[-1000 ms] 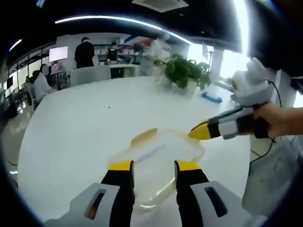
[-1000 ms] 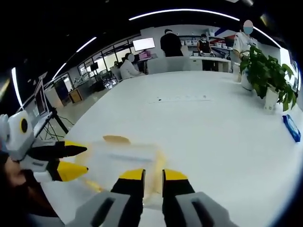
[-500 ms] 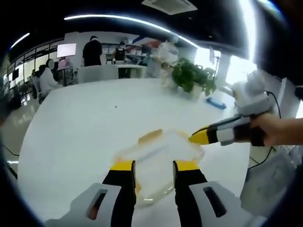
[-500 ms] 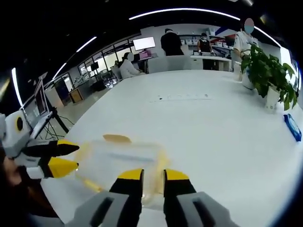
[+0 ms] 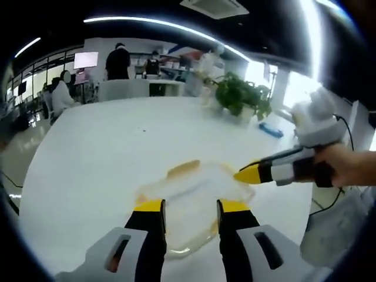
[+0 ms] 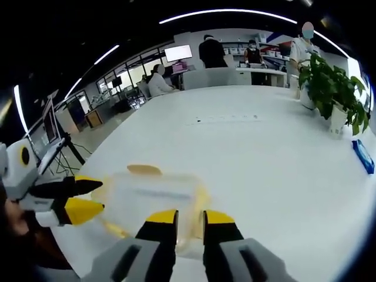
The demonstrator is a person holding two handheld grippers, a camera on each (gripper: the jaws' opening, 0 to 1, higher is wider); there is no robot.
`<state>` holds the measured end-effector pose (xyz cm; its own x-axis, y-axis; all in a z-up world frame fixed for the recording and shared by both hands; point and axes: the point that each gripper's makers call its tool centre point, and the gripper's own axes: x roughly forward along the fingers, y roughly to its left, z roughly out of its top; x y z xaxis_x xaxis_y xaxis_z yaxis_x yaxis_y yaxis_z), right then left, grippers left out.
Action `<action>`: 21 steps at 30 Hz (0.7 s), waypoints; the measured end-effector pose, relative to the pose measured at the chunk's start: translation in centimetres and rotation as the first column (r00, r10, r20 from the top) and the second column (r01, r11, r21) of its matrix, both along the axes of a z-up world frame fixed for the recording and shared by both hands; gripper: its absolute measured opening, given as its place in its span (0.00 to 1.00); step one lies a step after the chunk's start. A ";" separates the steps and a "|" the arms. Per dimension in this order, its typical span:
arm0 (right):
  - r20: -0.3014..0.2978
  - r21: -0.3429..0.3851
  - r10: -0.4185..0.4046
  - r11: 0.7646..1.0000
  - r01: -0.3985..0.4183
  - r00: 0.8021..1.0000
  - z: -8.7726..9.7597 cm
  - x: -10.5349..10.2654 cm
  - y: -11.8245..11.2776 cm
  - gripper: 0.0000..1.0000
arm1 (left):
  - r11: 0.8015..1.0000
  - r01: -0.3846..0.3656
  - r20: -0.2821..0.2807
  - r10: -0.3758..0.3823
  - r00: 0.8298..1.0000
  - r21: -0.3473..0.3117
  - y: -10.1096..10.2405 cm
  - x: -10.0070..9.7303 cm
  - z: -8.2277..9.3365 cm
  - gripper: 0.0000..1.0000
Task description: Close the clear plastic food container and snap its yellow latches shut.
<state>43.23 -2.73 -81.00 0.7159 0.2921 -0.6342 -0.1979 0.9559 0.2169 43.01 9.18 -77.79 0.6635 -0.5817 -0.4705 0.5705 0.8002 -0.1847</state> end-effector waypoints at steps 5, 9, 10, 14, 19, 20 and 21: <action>0.000 0.001 0.001 1.000 -0.001 1.000 0.0 0.1 0.1 0.14 | 1.000 -0.026 0.004 0.026 1.000 0.002 0.6 0.2 0.1 0.32; 0.001 0.000 0.001 1.000 -0.001 1.000 0.0 0.1 0.1 0.14 | 0.999 -0.027 -0.022 0.026 0.999 -0.030 0.2 0.0 0.2 0.33; 0.001 0.001 -0.001 1.000 0.001 1.000 0.0 0.1 0.1 0.14 | 0.999 -0.021 -0.024 0.020 1.000 -0.047 -0.1 -0.1 0.4 0.32; 0.000 0.000 -0.002 1.000 0.002 1.000 0.0 0.1 0.2 0.14 | 0.999 -0.027 -0.011 0.026 1.000 -0.037 -0.7 -0.3 0.6 0.36; 0.001 0.002 -0.006 1.000 0.006 1.000 0.0 0.1 0.1 0.14 | 0.995 -0.045 -0.059 0.039 0.997 -0.093 -1.7 -0.6 0.1 0.40; 0.001 0.002 -0.006 1.000 0.006 1.000 0.0 0.1 0.1 0.14 | 0.994 -0.041 -0.069 0.035 0.997 -0.099 -1.9 -0.7 -0.1 0.41; 0.001 0.003 -0.007 1.000 0.007 1.000 0.0 0.1 0.2 0.14 | 0.994 -0.046 -0.077 0.038 0.996 -0.101 -2.0 -0.7 -0.3 0.43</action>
<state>43.33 -2.57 -81.02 0.7187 0.2890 -0.6325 -0.1914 0.9566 0.2196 42.33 7.23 -78.12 0.6533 -0.6019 -0.4593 0.5182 0.7977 -0.3084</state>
